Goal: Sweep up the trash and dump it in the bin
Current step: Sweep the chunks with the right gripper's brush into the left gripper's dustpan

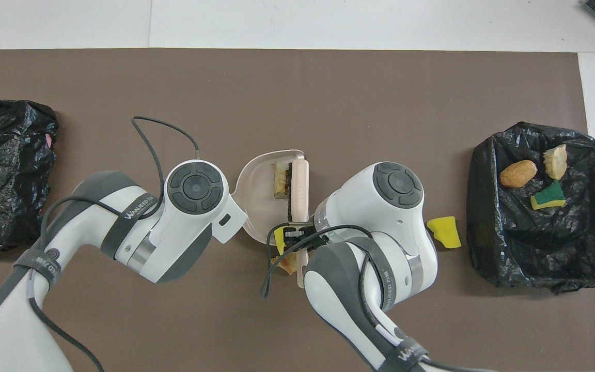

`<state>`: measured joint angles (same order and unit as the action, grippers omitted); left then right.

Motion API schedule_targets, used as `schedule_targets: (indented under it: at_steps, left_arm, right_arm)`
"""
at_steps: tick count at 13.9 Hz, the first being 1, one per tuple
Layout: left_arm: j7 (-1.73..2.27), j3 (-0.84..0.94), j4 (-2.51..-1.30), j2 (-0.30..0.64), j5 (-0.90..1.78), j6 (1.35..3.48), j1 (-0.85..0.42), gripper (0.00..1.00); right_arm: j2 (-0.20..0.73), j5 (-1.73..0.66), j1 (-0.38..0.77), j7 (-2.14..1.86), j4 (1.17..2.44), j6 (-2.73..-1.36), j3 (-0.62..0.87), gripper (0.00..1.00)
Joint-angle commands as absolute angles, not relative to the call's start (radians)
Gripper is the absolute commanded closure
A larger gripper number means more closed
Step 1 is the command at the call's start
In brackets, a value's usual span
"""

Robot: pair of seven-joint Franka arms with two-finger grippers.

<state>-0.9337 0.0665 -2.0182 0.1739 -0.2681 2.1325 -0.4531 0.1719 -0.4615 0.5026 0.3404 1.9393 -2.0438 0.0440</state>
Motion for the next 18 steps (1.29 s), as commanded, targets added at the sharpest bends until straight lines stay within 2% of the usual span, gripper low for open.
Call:
schedule_targets:
  at_steps: [1, 3, 7, 9, 12, 14, 18]
  left_arm:
    - [-1.015, 0.058, -2.046, 0.149, -0.21, 2.155, -0.436, 1.0]
    - [-1.086, 0.057, -2.022, 0.153, -0.146, 2.148, -0.407, 1.0]
    - [-1.26, 0.055, -1.929, 0.129, -0.06, 2.024, -0.296, 1.0]
    - [-1.36, 0.054, -1.927, 0.069, -0.057, 1.955, -0.241, 1.0]
    - [-1.374, 0.049, -1.995, -0.006, -0.06, 1.914, -0.223, 1.0]
    - [-1.371, 0.048, -2.095, -0.063, -0.072, 1.962, -0.219, 1.0]
    - [-1.361, 0.048, -2.319, -0.185, -0.158, 2.152, -0.21, 1.0]
  right_arm:
    - [0.12, -0.471, 0.473, 0.356, 1.885, -1.927, 0.032, 1.0]
    - [0.083, -0.427, 0.445, 0.359, 1.878, -1.85, 0.018, 1.0]
    - [0.02, -0.15, 0.416, 0.391, 1.891, -1.714, 0.02, 1.0]
    - [0.0, -0.06, 0.373, 0.384, 1.916, -1.665, 0.023, 1.0]
    - [-0.073, 0.001, 0.332, 0.326, 2.041, -1.644, 0.023, 1.0]
    - [-0.13, 0.024, 0.301, 0.295, 2.153, -1.654, 0.023, 1.0]
    - [-0.146, 0.118, 0.282, 0.296, 2.204, -1.646, 0.023, 1.0]
